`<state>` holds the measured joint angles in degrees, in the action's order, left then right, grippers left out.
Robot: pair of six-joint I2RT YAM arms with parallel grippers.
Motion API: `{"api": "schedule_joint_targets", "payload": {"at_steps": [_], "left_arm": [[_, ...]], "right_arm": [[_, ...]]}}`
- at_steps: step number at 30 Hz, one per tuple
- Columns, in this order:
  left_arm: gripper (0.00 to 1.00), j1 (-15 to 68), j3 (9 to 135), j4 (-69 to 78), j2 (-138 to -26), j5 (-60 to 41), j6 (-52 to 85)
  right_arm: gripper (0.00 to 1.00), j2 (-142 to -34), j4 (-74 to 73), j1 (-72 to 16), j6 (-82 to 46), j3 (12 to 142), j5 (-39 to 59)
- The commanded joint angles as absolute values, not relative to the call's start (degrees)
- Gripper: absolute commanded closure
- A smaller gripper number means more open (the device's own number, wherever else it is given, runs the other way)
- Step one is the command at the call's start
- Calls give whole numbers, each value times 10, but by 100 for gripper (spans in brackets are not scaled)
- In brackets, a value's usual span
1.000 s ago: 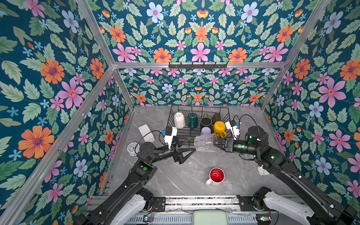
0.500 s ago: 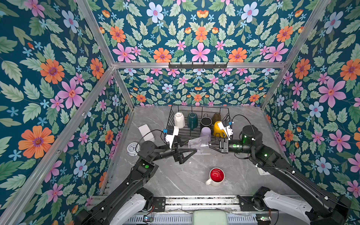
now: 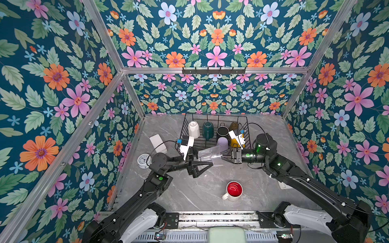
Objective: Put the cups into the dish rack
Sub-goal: 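Close the left gripper on the clear cup body beside the right gripper, then carry the clear cup over the rack with the left gripper while the right gripper withdraws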
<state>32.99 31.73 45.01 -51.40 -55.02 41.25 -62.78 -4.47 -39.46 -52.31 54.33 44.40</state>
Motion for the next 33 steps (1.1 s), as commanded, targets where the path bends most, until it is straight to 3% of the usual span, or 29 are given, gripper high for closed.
{"api": "schedule_joint_targets", "payload": {"at_steps": [1, 24, 28, 33], "left_arm": [[1, 330, 318, 480, -515, -559, 419], [6, 330, 313, 520, -524, -576, 449], [12, 330, 313, 520, -525, -580, 452], [28, 330, 314, 514, -522, -582, 451]], "right_arm": [[100, -633, -98, -398, -536, 549, 470], [100, -676, -144, -417, -567, 552, 489], [100, -673, -138, -417, -567, 552, 481], [100, -670, -130, -417, -562, 553, 474]]}}
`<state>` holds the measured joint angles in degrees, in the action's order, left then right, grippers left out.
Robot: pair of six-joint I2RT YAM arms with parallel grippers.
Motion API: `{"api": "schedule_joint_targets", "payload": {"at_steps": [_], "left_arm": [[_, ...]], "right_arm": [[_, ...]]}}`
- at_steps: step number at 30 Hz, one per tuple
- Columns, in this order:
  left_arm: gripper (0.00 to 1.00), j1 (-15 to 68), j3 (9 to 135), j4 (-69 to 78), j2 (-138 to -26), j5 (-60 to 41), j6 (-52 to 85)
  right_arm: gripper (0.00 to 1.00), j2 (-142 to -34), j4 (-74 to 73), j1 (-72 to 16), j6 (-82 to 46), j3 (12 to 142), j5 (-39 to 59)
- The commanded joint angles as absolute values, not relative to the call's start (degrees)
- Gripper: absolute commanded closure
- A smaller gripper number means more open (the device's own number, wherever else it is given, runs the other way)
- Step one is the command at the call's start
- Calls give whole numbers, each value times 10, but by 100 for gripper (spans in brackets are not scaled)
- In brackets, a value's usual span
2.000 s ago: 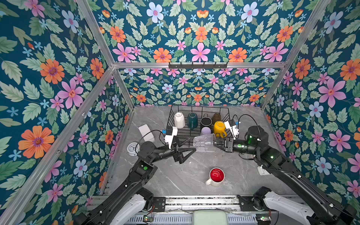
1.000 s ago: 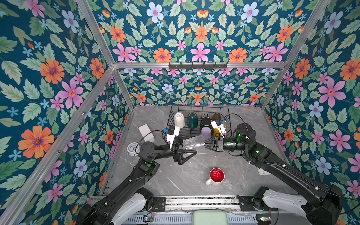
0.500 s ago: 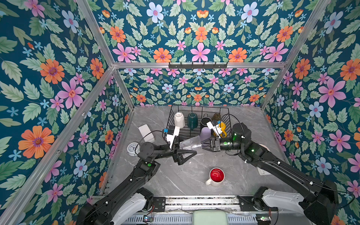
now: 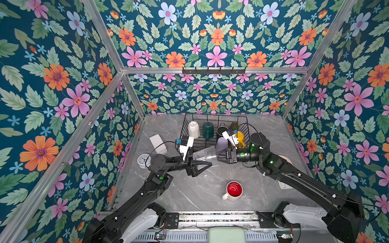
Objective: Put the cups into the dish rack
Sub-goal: 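Carry the clear cup over the rack with the left gripper while the right gripper withdraws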
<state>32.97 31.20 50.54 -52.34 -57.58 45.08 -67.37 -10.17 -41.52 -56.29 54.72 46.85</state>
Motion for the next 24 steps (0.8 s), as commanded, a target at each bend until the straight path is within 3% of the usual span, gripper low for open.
{"api": "schedule_joint_targets", "payload": {"at_steps": [1, 14, 19, 24], "left_arm": [[32, 330, 314, 514, -523, -583, 451], [98, 330, 323, 492, -506, -567, 438], [100, 329, 343, 398, -487, -539, 385], [100, 327, 401, 207, -475, -465, 284]], "right_arm": [[98, -670, -135, -417, -564, 552, 475], [54, -628, -46, -414, -526, 565, 429], [41, -578, 57, -390, -490, 567, 369], [21, -494, 161, -358, -463, 551, 254]]}}
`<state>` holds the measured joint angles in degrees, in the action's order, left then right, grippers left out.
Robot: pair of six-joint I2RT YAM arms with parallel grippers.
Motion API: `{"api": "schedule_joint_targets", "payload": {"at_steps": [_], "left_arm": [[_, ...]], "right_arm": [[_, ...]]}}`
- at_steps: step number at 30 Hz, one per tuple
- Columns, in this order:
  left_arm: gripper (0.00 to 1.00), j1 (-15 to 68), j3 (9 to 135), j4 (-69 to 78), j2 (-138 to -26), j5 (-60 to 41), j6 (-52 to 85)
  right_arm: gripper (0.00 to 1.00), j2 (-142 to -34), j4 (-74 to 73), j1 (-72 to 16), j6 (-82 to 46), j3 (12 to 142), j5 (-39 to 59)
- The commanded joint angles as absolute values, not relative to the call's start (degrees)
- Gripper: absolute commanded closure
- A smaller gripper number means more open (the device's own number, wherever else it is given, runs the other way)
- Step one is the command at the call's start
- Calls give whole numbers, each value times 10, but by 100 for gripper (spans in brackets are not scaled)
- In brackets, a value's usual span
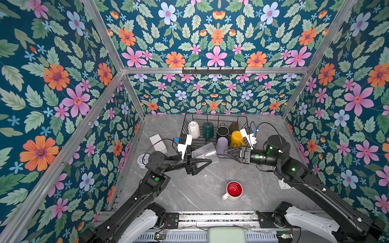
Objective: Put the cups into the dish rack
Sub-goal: 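Carry the clear cup over the rack with the left gripper while the right gripper withdraws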
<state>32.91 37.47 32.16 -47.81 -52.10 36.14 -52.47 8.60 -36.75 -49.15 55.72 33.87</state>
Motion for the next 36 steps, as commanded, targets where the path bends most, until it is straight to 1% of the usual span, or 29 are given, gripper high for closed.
{"api": "schedule_joint_targets", "payload": {"at_steps": [1, 5, 9, 16, 22, 28, 31, 36], "left_arm": [[100, 327, 416, 171, -477, -451, 269], [100, 325, 489, 7, -505, -377, 201], [100, 325, 583, -141, -555, -308, 146], [100, 321, 743, -360, -687, -172, 110], [100, 318, 839, -451, -793, -122, 78], [100, 312, 921, -537, -897, -31, 55], [100, 303, 945, -562, -948, -4, 47], [100, 298, 964, -572, -1005, 0, 34]], "right_arm": [[20, -480, 174, -354, -459, 548, 234], [14, -431, 227, -351, -440, 540, 162], [11, -398, 258, -351, -424, 538, 120], [9, -386, 282, -351, -410, 539, 103], [9, -384, 291, -351, -405, 538, 105], [9, -381, 312, -351, -401, 537, 97], [9, -379, 318, -351, -401, 534, 95], [9, -371, 329, -352, -398, 530, 89]]}}
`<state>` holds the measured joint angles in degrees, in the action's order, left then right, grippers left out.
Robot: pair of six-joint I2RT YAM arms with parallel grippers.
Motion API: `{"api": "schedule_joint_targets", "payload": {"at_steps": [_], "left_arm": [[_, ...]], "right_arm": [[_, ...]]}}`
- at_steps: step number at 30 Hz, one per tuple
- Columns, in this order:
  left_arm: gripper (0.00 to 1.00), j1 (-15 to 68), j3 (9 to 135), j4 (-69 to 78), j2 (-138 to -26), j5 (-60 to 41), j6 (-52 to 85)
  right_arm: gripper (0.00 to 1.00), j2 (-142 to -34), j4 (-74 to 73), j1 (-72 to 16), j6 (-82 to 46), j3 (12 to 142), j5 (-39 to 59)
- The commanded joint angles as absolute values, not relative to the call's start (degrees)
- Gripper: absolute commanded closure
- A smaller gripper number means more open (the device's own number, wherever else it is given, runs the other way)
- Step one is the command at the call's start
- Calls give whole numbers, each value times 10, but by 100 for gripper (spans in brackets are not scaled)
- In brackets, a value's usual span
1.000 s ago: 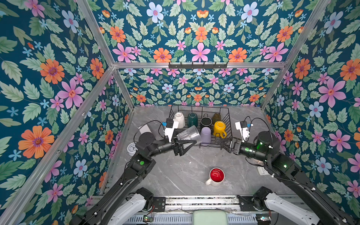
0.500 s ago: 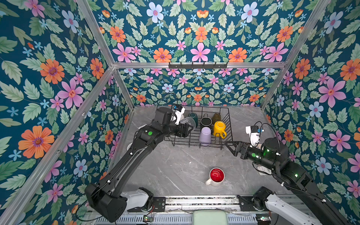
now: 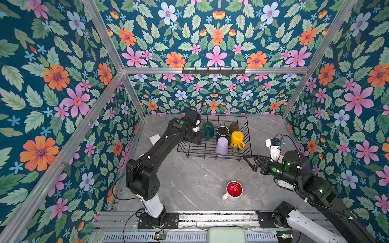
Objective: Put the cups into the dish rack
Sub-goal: 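Carry the clear cup over the rack with the left gripper while the right gripper withdraws, then lower the clear cup upside down into the rack and open the left gripper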
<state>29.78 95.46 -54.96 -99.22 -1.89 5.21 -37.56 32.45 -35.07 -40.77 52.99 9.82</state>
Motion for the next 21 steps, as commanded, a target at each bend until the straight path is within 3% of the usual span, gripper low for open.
{"api": "schedule_joint_targets", "payload": {"at_steps": [1, 21], "left_arm": [[100, 297, 965, -571, -1012, -2, 33], [100, 272, 1005, -581, -1158, 9, 4]], "right_arm": [[9, -370, 330, -351, -396, 529, 89], [9, -392, 331, -351, -386, 526, 98]]}}
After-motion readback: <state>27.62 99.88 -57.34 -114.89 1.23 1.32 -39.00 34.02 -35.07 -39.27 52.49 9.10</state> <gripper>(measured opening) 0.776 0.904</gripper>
